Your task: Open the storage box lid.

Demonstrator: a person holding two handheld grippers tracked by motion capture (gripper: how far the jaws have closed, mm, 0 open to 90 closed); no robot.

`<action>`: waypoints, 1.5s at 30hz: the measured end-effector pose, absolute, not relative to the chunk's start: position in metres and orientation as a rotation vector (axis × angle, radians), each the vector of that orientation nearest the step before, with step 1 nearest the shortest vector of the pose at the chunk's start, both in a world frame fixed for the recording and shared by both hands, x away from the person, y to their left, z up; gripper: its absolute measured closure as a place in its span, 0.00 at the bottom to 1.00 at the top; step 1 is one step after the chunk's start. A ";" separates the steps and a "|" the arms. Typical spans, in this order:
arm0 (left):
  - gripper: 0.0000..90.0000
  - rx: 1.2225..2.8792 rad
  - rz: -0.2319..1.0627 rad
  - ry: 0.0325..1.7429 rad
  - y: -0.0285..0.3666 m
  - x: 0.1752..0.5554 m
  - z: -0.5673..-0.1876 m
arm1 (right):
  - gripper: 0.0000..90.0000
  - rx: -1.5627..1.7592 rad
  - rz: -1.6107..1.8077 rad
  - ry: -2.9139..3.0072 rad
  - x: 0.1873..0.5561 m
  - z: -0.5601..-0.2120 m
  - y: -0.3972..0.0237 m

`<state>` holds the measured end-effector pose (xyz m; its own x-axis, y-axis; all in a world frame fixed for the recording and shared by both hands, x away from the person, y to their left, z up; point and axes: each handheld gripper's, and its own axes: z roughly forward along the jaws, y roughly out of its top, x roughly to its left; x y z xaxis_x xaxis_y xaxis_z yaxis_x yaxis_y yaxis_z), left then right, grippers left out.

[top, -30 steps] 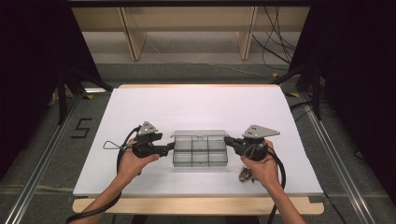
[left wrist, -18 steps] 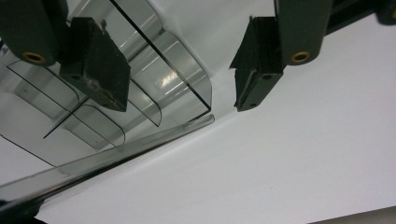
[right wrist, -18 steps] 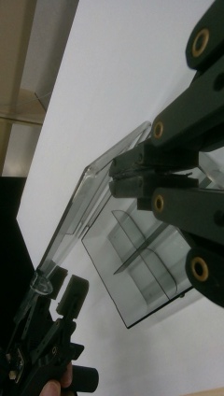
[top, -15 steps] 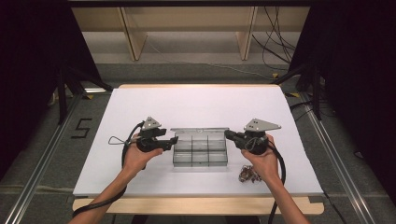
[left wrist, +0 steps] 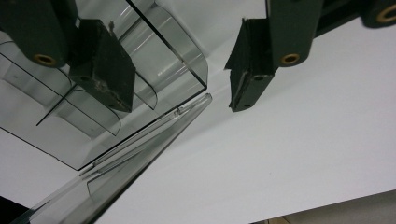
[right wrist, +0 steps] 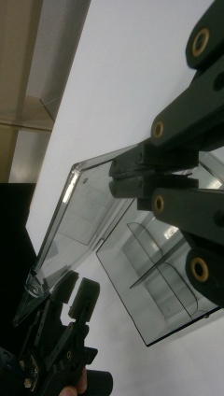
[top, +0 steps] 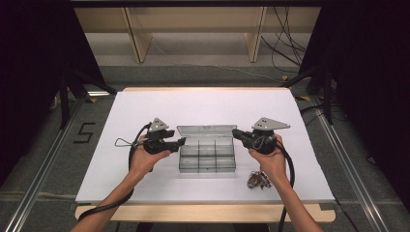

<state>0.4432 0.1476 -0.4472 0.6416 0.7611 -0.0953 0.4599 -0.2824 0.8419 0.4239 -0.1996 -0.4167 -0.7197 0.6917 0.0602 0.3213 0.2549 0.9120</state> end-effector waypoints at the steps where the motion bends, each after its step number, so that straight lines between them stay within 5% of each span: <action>1: 0.46 1.919 0.407 0.963 0.146 0.444 -0.447 | 0.99 0.953 1.470 2.184 0.423 -0.417 -0.198; 23: 0.73 1.942 0.438 0.865 0.139 0.463 -0.449 | 0.98 0.979 1.452 2.157 0.435 -0.421 -0.201; 45: 0.77 1.928 0.409 0.866 0.138 0.477 -0.450 | 0.82 1.025 1.394 2.194 0.380 -0.433 -0.234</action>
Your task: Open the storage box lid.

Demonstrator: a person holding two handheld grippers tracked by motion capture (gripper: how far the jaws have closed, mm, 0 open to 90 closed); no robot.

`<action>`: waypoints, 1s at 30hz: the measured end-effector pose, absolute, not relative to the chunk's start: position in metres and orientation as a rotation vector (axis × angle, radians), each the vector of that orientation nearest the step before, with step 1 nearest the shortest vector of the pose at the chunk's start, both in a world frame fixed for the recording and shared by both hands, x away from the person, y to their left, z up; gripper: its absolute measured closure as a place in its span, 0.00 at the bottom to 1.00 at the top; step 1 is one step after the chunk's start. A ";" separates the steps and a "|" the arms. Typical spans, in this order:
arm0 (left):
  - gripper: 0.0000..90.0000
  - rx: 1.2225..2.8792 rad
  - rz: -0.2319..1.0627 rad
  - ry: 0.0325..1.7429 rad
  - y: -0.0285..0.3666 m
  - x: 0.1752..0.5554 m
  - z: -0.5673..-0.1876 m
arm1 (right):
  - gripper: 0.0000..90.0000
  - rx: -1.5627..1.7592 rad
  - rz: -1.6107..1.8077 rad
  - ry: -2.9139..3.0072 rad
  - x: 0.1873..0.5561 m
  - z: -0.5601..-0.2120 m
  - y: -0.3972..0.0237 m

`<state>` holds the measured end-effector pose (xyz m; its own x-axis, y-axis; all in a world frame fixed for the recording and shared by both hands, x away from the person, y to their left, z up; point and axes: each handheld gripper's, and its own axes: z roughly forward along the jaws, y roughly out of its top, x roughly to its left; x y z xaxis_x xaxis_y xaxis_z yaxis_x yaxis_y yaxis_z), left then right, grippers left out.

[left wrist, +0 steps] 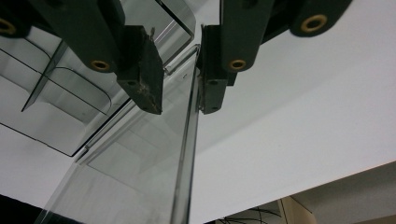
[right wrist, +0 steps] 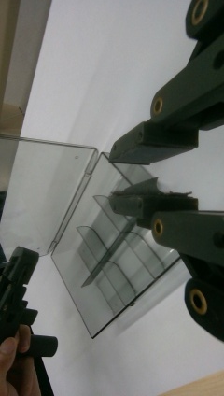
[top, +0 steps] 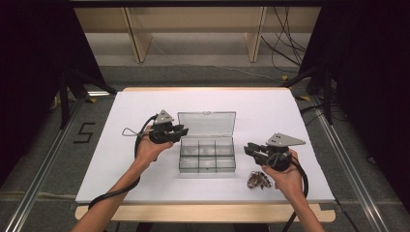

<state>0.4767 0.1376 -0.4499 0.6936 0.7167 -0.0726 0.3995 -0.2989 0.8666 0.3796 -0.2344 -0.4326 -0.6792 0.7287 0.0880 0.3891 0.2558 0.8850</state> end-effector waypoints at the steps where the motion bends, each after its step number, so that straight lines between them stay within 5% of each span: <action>1: 0.77 1.934 0.402 0.862 0.138 0.478 -0.450 | 0.81 1.032 1.373 2.202 0.377 -0.433 -0.238; 11: 0.76 1.928 0.384 0.868 0.138 0.484 -0.450 | 0.72 1.061 1.376 2.202 0.363 -0.443 -0.251; 30: 0.73 1.946 0.317 0.903 0.139 0.495 -0.450 | 0.70 1.099 1.372 2.240 0.351 -0.450 -0.254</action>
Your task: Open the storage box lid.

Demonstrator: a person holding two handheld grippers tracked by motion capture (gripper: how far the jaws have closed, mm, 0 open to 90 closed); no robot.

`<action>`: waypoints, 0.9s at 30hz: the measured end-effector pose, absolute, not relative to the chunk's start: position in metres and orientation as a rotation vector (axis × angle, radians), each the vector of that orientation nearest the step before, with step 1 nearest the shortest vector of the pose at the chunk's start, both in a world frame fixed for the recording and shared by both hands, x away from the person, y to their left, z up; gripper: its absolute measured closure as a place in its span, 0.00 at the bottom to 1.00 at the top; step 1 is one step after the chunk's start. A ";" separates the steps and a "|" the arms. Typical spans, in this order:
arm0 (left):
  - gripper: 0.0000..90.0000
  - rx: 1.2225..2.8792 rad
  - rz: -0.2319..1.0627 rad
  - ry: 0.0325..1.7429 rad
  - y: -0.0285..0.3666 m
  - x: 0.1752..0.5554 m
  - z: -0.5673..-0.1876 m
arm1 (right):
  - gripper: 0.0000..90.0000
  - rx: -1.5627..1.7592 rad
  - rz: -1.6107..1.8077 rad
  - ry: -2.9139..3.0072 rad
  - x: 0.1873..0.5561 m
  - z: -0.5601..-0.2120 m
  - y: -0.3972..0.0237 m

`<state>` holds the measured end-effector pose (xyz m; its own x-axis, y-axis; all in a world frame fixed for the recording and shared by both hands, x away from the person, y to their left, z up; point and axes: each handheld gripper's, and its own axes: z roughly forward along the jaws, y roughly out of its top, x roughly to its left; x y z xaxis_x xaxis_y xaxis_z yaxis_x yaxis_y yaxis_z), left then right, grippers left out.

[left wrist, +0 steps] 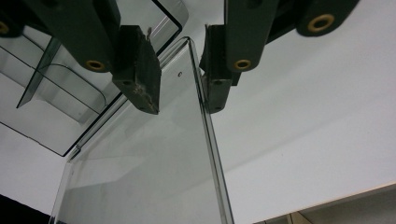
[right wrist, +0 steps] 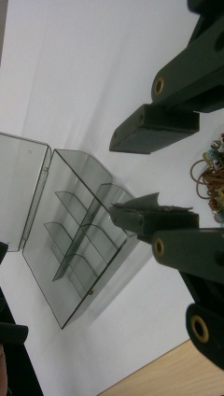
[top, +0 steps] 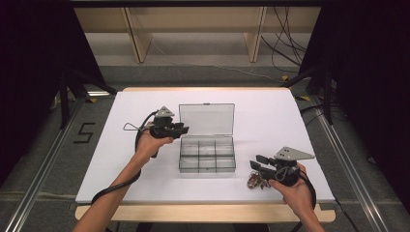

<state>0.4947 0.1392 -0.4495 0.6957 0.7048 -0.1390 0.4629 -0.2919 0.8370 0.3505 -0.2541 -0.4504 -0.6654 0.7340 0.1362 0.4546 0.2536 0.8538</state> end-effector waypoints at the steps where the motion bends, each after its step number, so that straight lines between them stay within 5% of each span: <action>1: 0.73 1.966 0.310 0.892 0.141 0.497 -0.449 | 0.69 1.114 1.387 2.239 0.349 -0.451 -0.253; 21: 0.68 1.941 0.179 1.026 0.149 0.507 -0.467 | 0.69 1.137 1.380 2.244 0.341 -0.453 -0.258; 23: 0.76 1.926 0.184 1.021 0.153 0.507 -0.466 | 0.69 1.136 1.373 2.255 0.341 -0.453 -0.258; 27: 0.74 1.882 0.121 1.036 0.153 0.507 -0.464 | 0.69 1.143 1.381 2.255 0.341 -0.453 -0.257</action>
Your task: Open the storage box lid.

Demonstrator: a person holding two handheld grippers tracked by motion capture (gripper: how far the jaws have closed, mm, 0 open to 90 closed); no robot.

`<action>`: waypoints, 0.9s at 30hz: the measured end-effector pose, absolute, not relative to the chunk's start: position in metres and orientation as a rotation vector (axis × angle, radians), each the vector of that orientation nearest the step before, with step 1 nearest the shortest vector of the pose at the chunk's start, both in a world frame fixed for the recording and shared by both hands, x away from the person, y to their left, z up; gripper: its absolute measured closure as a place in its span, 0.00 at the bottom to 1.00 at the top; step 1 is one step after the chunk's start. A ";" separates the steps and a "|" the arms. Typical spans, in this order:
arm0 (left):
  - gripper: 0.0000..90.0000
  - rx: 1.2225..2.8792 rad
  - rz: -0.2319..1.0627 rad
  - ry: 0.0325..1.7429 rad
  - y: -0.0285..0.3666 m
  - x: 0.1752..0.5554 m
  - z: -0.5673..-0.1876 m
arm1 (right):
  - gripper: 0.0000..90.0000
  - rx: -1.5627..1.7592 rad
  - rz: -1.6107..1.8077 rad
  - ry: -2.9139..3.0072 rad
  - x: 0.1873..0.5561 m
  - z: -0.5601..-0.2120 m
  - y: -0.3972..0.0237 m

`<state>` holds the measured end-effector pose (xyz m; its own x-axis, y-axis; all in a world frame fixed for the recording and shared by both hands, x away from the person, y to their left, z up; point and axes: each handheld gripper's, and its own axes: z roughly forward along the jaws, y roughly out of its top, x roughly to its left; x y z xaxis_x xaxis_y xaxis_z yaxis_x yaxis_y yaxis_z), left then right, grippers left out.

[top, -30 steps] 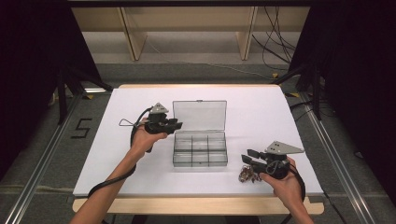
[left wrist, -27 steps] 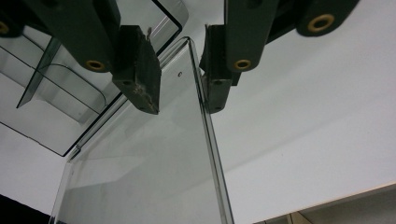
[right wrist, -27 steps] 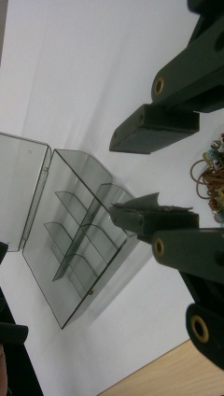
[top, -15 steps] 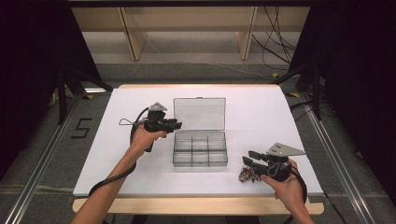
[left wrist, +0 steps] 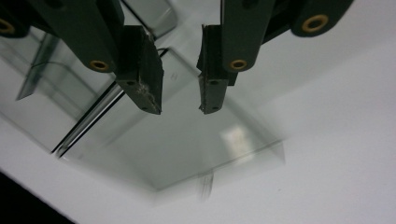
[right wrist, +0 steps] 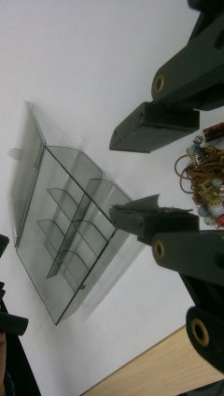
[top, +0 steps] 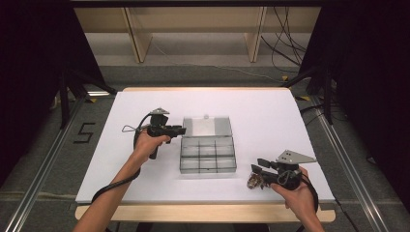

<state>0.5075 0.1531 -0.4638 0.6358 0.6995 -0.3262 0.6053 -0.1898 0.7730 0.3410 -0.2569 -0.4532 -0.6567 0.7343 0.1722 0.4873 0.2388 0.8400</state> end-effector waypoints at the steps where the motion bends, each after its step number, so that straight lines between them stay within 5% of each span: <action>1: 0.74 1.898 0.139 1.044 0.151 0.507 -0.462 | 0.69 1.126 1.373 2.249 0.342 -0.453 -0.257; 27: 0.72 1.894 0.168 1.052 0.157 0.502 -0.457 | 0.68 1.124 1.373 2.256 0.343 -0.455 -0.258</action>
